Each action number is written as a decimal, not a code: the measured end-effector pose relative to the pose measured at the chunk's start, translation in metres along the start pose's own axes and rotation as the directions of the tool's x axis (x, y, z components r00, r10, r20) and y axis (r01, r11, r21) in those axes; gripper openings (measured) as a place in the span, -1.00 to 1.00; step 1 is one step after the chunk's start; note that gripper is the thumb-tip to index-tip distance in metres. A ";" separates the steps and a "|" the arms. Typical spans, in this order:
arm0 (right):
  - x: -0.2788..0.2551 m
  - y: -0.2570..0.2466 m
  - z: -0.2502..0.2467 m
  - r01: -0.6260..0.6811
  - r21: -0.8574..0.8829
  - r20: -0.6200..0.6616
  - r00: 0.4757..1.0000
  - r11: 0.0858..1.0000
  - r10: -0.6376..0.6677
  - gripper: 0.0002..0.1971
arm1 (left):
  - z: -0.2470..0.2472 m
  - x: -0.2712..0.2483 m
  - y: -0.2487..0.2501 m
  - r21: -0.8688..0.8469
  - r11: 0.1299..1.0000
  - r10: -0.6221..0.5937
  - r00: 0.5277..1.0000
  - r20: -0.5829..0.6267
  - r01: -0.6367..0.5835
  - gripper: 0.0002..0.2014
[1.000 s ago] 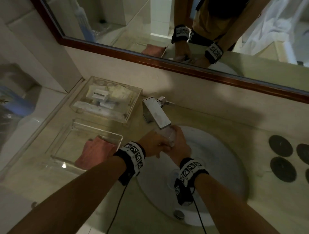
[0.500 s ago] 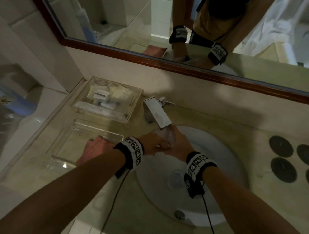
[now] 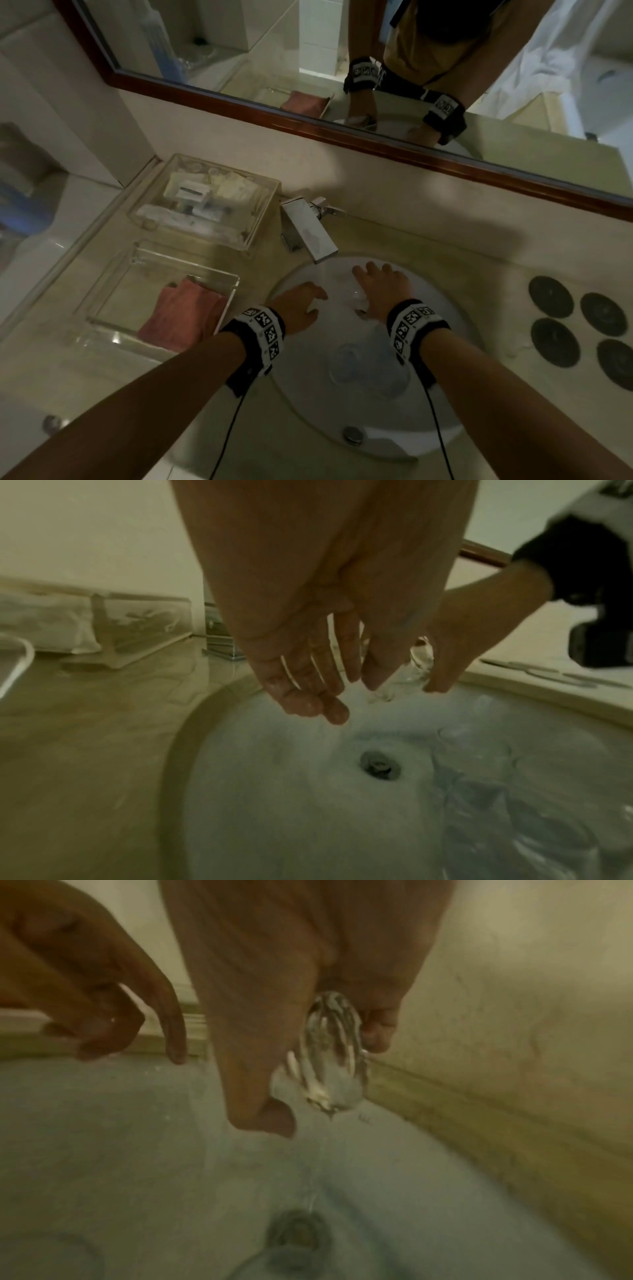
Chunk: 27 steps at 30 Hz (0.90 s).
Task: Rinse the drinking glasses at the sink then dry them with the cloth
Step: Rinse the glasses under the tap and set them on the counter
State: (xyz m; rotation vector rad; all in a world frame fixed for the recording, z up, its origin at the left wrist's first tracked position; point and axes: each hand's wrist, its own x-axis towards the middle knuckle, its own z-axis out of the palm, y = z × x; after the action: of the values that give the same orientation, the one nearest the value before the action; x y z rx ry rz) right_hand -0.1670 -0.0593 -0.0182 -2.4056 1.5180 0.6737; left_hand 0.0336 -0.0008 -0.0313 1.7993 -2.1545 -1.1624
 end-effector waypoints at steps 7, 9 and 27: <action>-0.010 0.027 -0.017 -0.105 -0.043 0.040 0.994 0.994 0.106 -0.16 | 0.009 -0.001 -0.001 0.242 0.970 -0.021 0.992 0.121 -0.009 -0.69; -0.013 0.041 -0.017 -0.195 0.240 0.025 0.981 0.951 0.195 -0.15 | 0.010 0.000 0.001 0.258 0.966 -0.025 0.992 0.123 -0.008 -0.70; -0.020 0.144 0.043 -0.050 0.991 -0.054 0.717 0.128 0.695 -0.25 | 0.024 0.038 0.064 0.451 0.892 -0.075 0.992 0.104 0.020 -0.73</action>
State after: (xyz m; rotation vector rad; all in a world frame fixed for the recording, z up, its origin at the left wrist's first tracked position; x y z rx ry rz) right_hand -0.3140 -0.0897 -0.0372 -1.1085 1.9142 -0.8728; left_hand -0.0412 -0.0224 -0.0244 2.0045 -2.6376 -0.8414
